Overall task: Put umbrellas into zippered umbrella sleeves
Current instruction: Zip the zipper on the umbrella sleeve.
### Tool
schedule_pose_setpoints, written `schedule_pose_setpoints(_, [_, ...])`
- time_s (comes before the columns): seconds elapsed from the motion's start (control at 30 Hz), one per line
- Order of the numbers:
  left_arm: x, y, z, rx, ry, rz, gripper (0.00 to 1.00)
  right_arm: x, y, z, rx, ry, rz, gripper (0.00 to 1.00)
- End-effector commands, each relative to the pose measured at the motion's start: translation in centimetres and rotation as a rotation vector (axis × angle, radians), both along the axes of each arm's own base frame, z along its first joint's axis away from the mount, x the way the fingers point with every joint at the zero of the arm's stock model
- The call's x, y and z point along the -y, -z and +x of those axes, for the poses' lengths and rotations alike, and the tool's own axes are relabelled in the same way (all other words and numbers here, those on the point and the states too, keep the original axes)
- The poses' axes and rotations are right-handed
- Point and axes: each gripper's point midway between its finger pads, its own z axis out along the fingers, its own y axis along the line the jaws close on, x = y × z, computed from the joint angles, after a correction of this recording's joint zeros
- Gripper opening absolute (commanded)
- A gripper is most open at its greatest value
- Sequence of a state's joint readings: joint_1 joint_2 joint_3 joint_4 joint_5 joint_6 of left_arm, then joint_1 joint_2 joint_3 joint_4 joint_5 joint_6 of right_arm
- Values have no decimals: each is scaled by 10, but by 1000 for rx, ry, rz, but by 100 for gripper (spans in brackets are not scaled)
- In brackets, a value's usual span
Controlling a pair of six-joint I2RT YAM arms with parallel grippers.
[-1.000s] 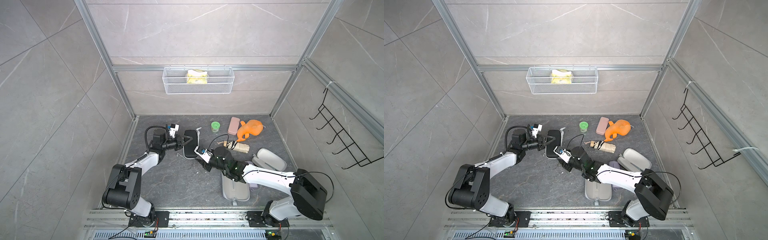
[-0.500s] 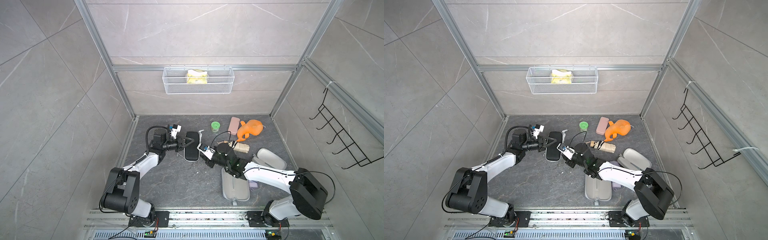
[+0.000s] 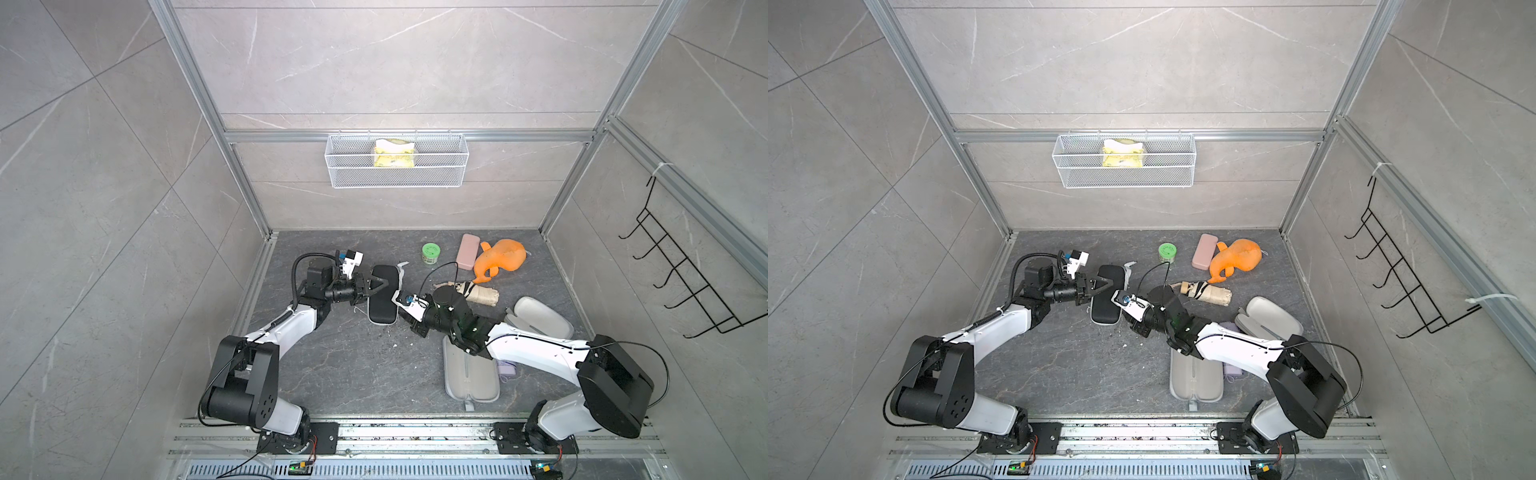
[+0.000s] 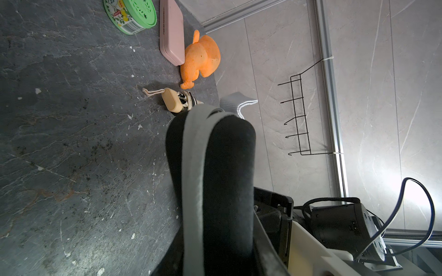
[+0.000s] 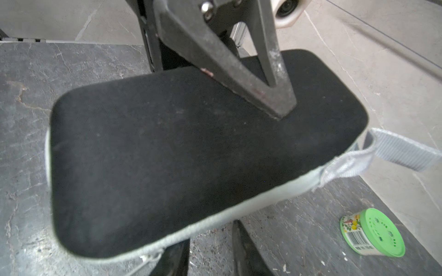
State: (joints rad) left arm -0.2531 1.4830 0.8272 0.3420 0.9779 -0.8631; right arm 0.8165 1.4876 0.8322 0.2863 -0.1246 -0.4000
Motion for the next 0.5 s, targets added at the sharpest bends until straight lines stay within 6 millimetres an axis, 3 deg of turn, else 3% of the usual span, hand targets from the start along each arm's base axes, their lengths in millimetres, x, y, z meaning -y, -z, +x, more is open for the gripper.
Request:
schedule_pose_setpoints(0.0, [4,-46,-4,184,64,-31,4,4,-2,-9,36,-38,-21,35])
schedule_pose_setpoints(0.47, [1,-56,-3,296,36,11,2,-2,4,-19,-18,-34,44,42])
